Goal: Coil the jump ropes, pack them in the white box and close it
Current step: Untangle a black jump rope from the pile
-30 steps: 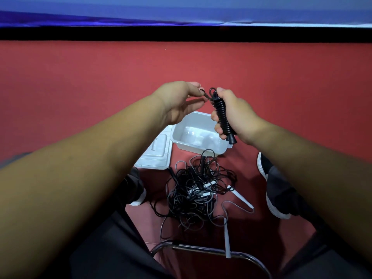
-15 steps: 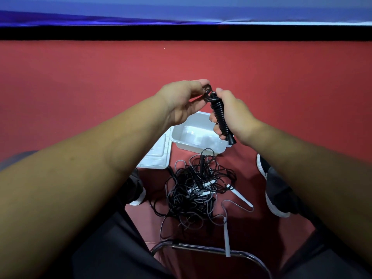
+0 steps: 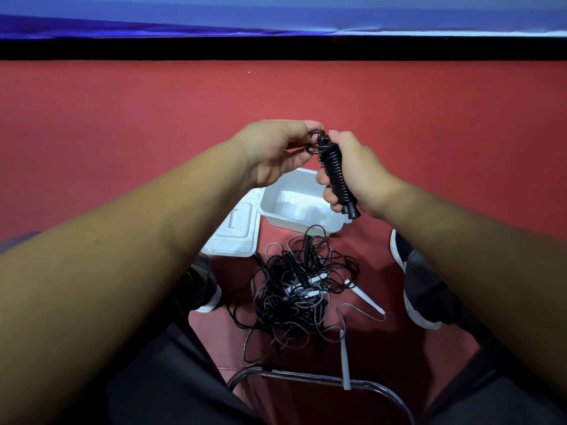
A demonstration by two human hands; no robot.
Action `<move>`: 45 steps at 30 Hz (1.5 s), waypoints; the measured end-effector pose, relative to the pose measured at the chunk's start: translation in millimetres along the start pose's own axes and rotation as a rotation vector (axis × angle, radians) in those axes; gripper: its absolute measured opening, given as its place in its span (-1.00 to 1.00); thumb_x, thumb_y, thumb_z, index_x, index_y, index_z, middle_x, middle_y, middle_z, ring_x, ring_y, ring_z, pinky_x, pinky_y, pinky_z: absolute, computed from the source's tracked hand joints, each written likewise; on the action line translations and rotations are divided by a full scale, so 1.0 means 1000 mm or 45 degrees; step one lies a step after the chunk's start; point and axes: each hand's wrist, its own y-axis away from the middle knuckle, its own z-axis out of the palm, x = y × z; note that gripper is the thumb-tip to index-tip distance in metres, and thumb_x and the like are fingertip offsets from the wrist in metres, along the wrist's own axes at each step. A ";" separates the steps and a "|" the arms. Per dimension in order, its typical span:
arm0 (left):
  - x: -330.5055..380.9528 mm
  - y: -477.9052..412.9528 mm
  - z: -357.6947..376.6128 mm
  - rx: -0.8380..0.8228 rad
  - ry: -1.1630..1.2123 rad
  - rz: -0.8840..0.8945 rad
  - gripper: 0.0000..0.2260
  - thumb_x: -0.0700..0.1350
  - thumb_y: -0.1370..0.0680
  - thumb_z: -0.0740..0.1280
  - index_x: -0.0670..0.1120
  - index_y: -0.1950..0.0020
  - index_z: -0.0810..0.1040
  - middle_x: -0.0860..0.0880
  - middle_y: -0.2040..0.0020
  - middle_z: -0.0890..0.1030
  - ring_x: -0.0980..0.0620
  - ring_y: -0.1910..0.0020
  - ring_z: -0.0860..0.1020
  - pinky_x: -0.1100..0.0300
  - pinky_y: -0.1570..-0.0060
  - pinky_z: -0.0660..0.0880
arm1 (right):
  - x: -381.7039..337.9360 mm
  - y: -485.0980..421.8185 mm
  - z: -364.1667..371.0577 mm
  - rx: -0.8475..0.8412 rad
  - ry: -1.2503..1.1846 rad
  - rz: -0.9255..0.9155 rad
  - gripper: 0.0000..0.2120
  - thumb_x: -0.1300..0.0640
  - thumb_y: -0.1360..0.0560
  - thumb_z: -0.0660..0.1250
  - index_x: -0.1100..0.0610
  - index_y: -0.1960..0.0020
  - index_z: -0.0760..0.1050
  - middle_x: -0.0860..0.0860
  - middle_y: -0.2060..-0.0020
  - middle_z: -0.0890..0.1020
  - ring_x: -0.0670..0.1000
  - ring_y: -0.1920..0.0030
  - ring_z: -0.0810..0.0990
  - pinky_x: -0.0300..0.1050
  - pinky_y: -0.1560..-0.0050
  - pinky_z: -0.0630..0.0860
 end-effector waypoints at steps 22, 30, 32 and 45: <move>-0.006 0.004 -0.001 -0.042 -0.388 0.431 -0.79 -0.39 -0.54 0.45 -0.24 -0.16 0.68 -0.26 -0.02 0.73 -0.09 0.06 0.73 0.15 -0.03 0.65 | -0.004 -0.005 -0.018 -0.113 0.114 0.066 -0.56 -0.31 -0.50 0.16 0.07 -0.01 0.47 0.06 0.29 0.53 0.12 0.38 0.46 0.00 0.27 0.44; -0.010 0.001 0.002 0.081 -0.501 0.407 -0.87 -0.41 -0.51 0.44 -0.24 0.00 0.67 -0.38 0.01 0.69 -0.30 0.04 0.72 -0.08 -0.05 0.69 | 0.001 -0.004 -0.015 -0.047 0.206 0.004 -0.60 -0.21 -0.62 0.13 0.10 0.00 0.52 0.07 0.33 0.56 0.13 0.38 0.48 -0.01 0.30 0.46; -0.012 0.000 0.002 0.099 -0.552 0.413 -0.87 -0.42 -0.51 0.41 -0.23 0.06 0.68 -0.36 0.05 0.70 -0.30 0.05 0.72 -0.10 -0.04 0.69 | 0.003 -0.004 -0.015 -0.030 0.247 -0.025 -0.61 -0.19 -0.65 0.12 0.10 0.00 0.53 0.07 0.32 0.57 0.13 0.37 0.49 0.02 0.29 0.47; 0.001 -0.001 -0.011 -0.064 -1.131 0.435 -0.86 -0.35 -0.52 0.43 -0.19 0.01 0.75 -0.21 0.14 0.75 0.01 0.23 0.72 0.21 0.15 0.68 | 0.015 -0.008 -0.011 -0.094 0.250 -0.017 -0.54 -0.22 -0.45 0.15 0.14 -0.03 0.53 0.06 0.31 0.56 0.11 0.38 0.48 -0.06 0.33 0.40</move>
